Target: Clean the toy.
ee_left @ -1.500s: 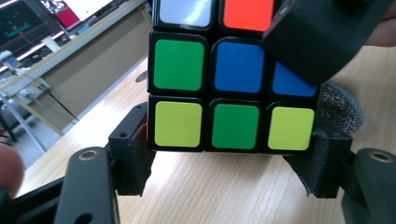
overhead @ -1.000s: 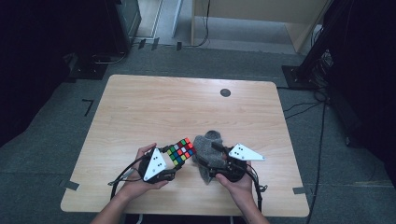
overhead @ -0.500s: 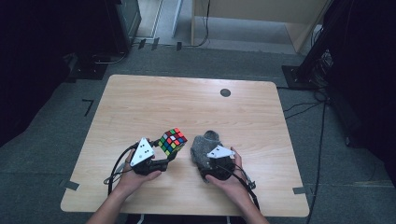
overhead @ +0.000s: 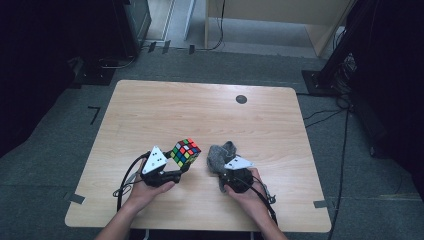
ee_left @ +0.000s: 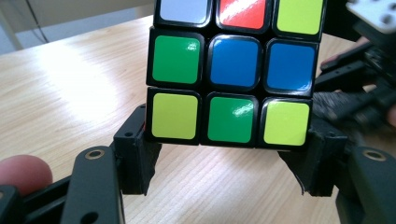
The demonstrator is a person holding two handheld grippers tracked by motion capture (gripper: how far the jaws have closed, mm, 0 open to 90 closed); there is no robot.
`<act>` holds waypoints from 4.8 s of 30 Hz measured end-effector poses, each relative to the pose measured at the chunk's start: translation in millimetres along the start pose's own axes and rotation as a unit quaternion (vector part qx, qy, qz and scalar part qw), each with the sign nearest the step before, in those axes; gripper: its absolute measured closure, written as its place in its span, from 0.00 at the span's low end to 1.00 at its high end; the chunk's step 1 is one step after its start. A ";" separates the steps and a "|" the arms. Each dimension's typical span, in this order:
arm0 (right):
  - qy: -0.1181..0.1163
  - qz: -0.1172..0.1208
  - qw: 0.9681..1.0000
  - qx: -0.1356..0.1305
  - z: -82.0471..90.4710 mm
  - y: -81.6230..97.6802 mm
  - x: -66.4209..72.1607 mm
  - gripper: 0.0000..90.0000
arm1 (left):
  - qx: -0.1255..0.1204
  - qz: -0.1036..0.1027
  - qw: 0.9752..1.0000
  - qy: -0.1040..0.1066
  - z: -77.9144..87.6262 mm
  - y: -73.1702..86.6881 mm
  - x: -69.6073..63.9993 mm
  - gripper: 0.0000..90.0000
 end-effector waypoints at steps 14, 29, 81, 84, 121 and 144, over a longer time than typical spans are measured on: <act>-0.127 -0.011 0.953 -0.275 94.2 -56.3 27.5 0.80 | 0.014 -0.100 0.994 0.043 -11.4 6.7 -36.6 0.38; -0.182 -0.054 0.954 -0.232 81.1 -51.1 27.1 0.80 | -0.027 -0.112 0.990 0.084 -2.7 0.9 -46.2 0.38; -0.062 0.099 0.962 -0.247 78.6 -58.4 70.7 0.77 | 0.002 -0.173 0.984 0.030 -10.1 2.8 -55.8 0.38; -0.051 0.144 0.959 -0.239 75.5 -56.0 90.1 0.77 | 0.003 -0.177 0.984 0.032 -9.3 4.3 -56.4 0.38; -0.094 0.083 0.958 -0.256 81.9 -58.8 77.0 0.76 | -0.008 -0.177 0.983 0.043 -7.0 2.5 -59.3 0.38; -0.075 0.002 0.965 -0.250 84.5 -59.8 44.2 0.78 | -0.026 -0.149 0.987 0.052 -3.1 -2.3 -53.2 0.38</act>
Point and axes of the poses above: each handheld gripper's, and its own axes: z roughly backward along the jaws, y roughly out of its underside, x roughly to its left, the point moved 7 cm from there along -z, roughly forward along the jaws, and after that the axes turned 1 degree about -x, right-handed, at the moved point
